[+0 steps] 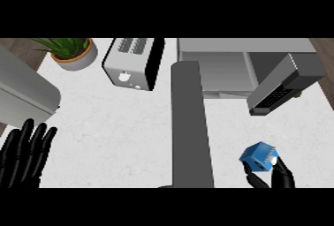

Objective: Pick up the milk, place it into the microwave and close the microwave

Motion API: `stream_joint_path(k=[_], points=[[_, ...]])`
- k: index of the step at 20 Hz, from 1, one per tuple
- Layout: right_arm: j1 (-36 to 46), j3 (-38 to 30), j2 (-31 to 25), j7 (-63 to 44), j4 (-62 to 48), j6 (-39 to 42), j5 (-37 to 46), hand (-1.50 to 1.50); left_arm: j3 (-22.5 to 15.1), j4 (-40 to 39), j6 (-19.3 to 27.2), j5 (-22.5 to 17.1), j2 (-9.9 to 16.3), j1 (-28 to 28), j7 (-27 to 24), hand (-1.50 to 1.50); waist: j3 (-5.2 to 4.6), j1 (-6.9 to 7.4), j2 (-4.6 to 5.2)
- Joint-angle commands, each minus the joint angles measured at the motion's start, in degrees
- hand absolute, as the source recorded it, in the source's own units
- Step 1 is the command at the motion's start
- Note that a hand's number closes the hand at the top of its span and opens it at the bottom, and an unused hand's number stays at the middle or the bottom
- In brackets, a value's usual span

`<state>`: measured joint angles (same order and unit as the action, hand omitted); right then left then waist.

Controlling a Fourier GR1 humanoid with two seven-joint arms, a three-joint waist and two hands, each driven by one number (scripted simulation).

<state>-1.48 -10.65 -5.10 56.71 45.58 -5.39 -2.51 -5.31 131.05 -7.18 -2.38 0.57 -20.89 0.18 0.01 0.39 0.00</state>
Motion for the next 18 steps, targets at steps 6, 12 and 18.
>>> stream_joint_path(k=[6, 12, 18], points=[[-1.0, 5.4, 1.1, 1.7, 6.4, 10.8, -0.9, 1.5, -0.1, -0.4, 0.3, 1.1, -0.5, -0.8, -1.6, -1.5, -0.06, -0.48, -0.15], [2.7, 6.1, -3.2, 11.6, -5.4, 18.5, 1.0, 1.5, 0.6, 2.3, -1.3, -1.9, 0.7, -3.5, -0.8, -1.5, 0.06, 0.3, 0.0], [2.7, 9.0, 0.4, 5.5, 1.5, 12.9, 2.1, 1.5, 2.8, 0.0, -0.3, -2.5, 0.5, -0.2, 0.2, -1.5, -0.02, -0.2, -0.05]])
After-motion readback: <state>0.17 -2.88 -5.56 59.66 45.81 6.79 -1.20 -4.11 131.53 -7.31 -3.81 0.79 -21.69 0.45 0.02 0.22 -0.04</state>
